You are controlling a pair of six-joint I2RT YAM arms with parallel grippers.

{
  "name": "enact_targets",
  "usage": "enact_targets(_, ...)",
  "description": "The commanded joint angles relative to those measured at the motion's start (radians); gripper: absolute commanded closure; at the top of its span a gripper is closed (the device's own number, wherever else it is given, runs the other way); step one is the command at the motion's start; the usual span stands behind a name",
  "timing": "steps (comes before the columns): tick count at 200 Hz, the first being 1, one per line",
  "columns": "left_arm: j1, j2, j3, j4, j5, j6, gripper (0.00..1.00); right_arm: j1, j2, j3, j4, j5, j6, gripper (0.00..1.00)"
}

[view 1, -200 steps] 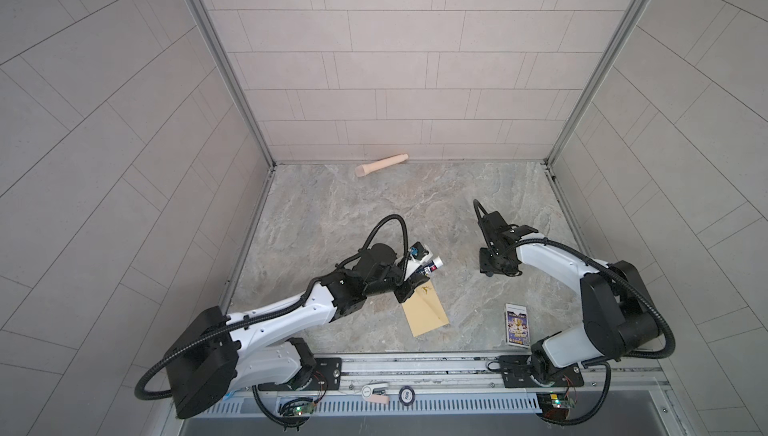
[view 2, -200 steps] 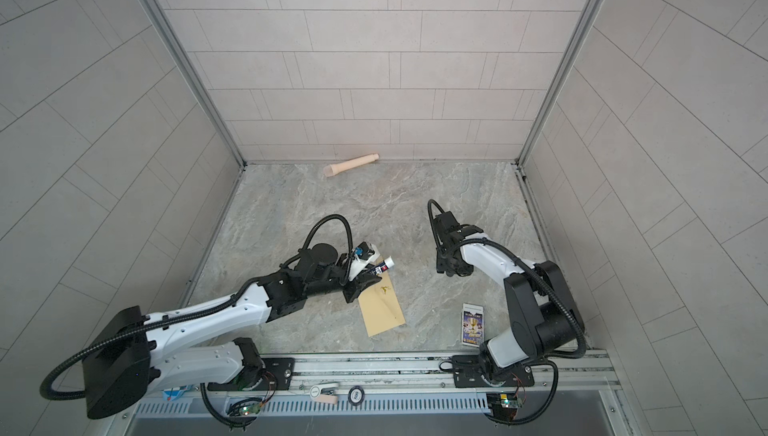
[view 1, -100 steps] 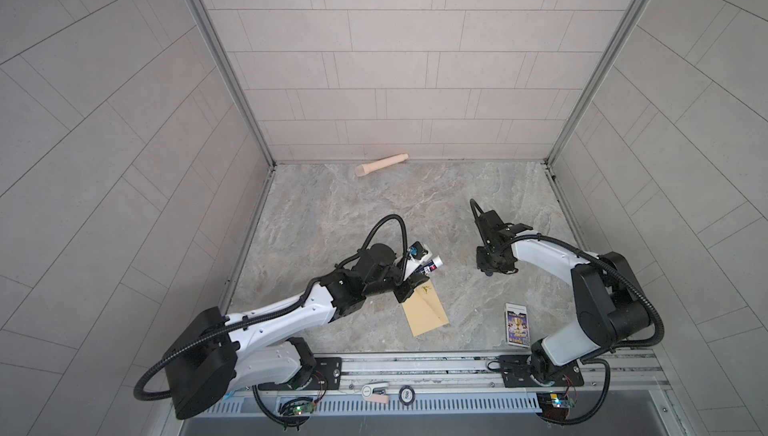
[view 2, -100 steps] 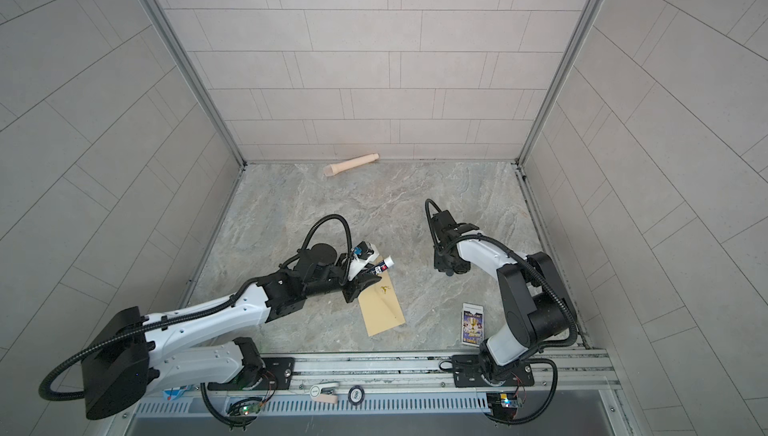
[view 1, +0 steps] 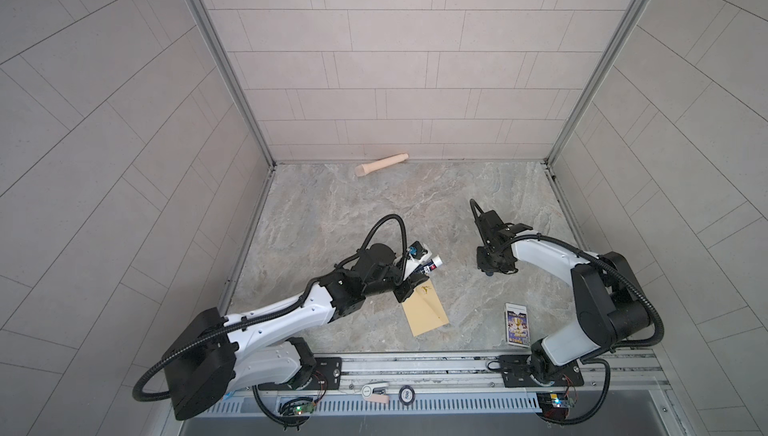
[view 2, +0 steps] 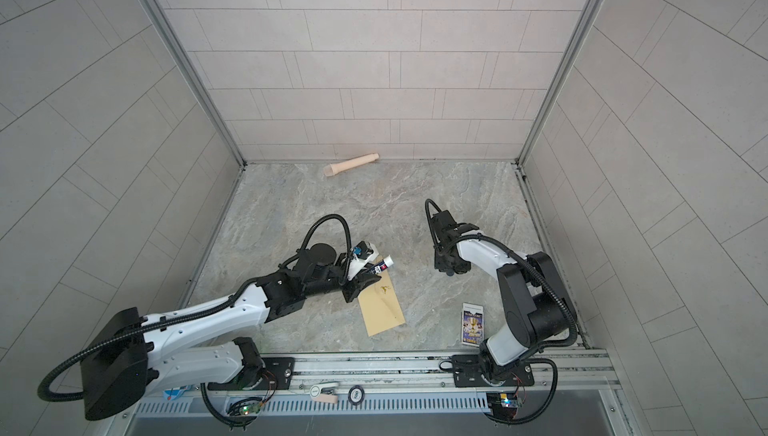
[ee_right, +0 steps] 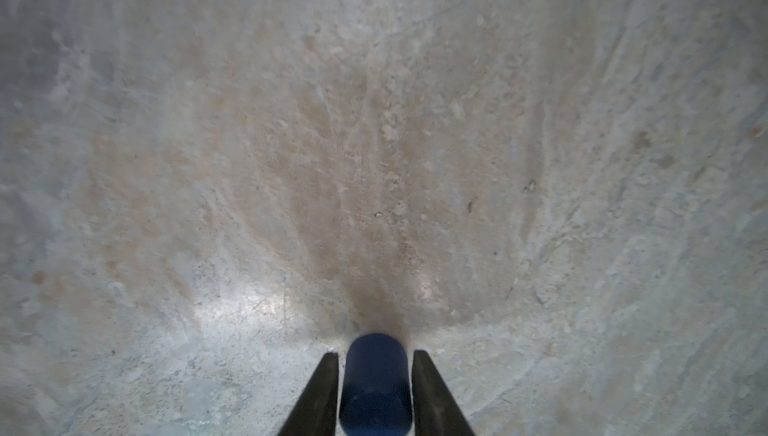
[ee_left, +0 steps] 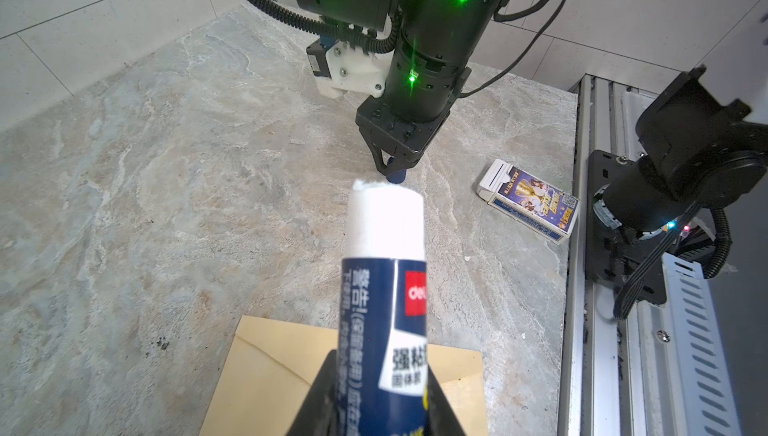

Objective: Place the letter into the envelope and seal it
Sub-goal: 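Move the right gripper to the blue cap and grasp it, then bring the blue cap to the glue stick and press it on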

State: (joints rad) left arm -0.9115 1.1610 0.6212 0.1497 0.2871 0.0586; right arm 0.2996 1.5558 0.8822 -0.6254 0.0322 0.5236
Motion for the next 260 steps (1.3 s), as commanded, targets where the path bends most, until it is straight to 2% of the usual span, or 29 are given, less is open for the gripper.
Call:
enact_targets(1, -0.001, -0.023, 0.000, 0.010, -0.003, -0.003, 1.00, -0.005, 0.012, -0.013, -0.025, 0.022, 0.000, 0.66)
enact_targets(62, -0.001, -0.023, -0.001, 0.010, -0.003, -0.006, 1.00, -0.007, -0.007, -0.009, -0.037, 0.027, 0.000, 0.75)
enact_targets(93, -0.001, -0.018, -0.002, 0.015, 0.000, -0.006, 1.00, -0.016, -0.089, 0.021, -0.112, -0.008, -0.044, 0.77)
enact_targets(120, -0.001, -0.005, 0.006, 0.040, 0.036, -0.017, 1.00, -0.016, -0.295, 0.078, -0.224, -0.174, -0.139, 0.81)
enact_targets(133, 0.000, 0.006, 0.022, 0.061, 0.062, -0.043, 1.00, -0.016, -0.408, 0.099, -0.248, -0.275, -0.141, 0.88)
enact_targets(151, 0.001, 0.029, 0.050, 0.096, 0.113, -0.062, 1.00, -0.015, -0.543, 0.089, -0.160, -0.524, -0.144, 0.90)
enact_targets(169, 0.002, 0.047, 0.082, 0.128, 0.148, -0.080, 1.00, -0.011, -0.632, 0.097, -0.075, -0.655, -0.090, 0.95)
enact_targets(185, 0.005, 0.056, 0.105, 0.172, 0.184, -0.101, 1.00, -0.009, -0.651, 0.134, -0.055, -0.770, -0.070, 0.97)
enact_targets(208, 0.014, 0.063, 0.139, 0.162, 0.226, -0.104, 1.00, -0.008, -0.666, 0.190, -0.087, -0.848, -0.083, 1.00)
enact_targets(260, 0.025, 0.050, 0.135, 0.195, 0.269, -0.103, 1.00, -0.004, -0.680, 0.195, -0.074, -0.896, -0.064, 1.00)
